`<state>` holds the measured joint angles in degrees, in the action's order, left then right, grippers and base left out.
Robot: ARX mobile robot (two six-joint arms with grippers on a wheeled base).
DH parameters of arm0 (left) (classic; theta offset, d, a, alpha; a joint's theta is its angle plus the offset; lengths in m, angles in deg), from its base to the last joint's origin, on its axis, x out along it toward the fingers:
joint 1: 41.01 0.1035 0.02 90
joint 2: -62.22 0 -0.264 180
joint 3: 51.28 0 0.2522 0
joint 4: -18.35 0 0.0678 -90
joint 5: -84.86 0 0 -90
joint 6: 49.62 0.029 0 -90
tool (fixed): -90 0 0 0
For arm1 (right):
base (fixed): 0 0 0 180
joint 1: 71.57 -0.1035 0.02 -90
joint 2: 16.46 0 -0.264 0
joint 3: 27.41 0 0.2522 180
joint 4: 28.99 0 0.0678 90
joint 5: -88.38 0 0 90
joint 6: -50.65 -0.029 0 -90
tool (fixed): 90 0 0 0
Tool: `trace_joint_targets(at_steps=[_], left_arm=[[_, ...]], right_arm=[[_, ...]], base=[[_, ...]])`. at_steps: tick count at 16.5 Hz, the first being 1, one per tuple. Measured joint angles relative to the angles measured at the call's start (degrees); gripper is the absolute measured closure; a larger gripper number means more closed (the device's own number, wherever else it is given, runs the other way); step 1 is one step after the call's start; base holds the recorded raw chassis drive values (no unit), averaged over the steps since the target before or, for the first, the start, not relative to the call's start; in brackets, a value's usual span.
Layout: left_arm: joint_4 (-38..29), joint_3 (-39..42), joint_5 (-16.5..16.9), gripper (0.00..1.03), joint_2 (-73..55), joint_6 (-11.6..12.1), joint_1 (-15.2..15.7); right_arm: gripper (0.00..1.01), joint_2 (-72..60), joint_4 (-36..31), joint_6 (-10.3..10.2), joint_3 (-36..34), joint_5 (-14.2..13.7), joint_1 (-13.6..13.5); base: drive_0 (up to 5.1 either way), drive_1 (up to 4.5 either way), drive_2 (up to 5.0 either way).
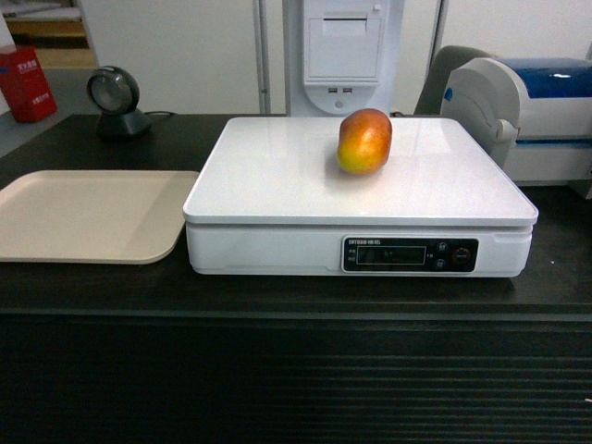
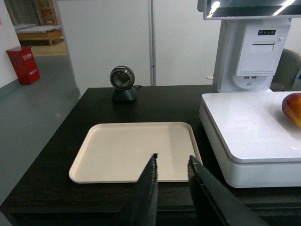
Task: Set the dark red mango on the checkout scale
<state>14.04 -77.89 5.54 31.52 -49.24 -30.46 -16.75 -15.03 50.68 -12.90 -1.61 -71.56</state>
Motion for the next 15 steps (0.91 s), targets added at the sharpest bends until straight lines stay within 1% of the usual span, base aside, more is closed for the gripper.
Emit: trace_joint_targets(at_steps=[2, 4, 5, 6, 7, 8, 14, 15], left_arm=[[0.26, 2.99, -2.25, 1.01, 3.15, -0.31, -2.38], [0.98, 5.29, -4.24, 1.01, 5.86, -0.17, -4.31], [1.77, 6.10, -8.55, 1.01, 7.39, -0.24, -7.54], [2.14, 6.86, -9.86, 1.01, 8.92, -0.24, -10.84], [2.56, 7.52, -9.99, 1.01, 9.97, -0.22, -11.04], [3.17, 8.26, -10.71, 1.01, 11.06, -0.26, -10.60], [6.80, 10.84, -10.73, 1.01, 17.75, -0.26, -10.51], [7.04, 12.31, -10.64, 1.01, 19.19, -0.26, -10.54]], right_arm=[[0.03, 0.00, 0.00, 0.00, 0.00, 0.00, 0.00], [0.03, 0.00, 0.00, 0.00, 0.00, -0.02, 0.00], [0.03, 0.00, 0.00, 0.00, 0.00, -0.02, 0.00], [0.03, 0.00, 0.04, 0.00, 0.00, 0.00, 0.00], [0.03, 0.00, -0.02, -0.02, 0.00, 0.00, 0.00], [0.03, 0.00, 0.00, 0.00, 0.00, -0.02, 0.00], [0.03, 0.00, 0.00, 0.00, 0.00, 0.00, 0.00], [0.03, 0.00, 0.00, 0.00, 0.00, -0.02, 0.00]], base=[[0.0, 0.00, 0.0], [0.0, 0.00, 0.0], [0.0, 0.00, 0.0], [0.0, 0.00, 0.0], [0.0, 0.00, 0.0], [0.0, 0.00, 0.0], [0.0, 0.00, 0.0], [0.0, 0.00, 0.0]])
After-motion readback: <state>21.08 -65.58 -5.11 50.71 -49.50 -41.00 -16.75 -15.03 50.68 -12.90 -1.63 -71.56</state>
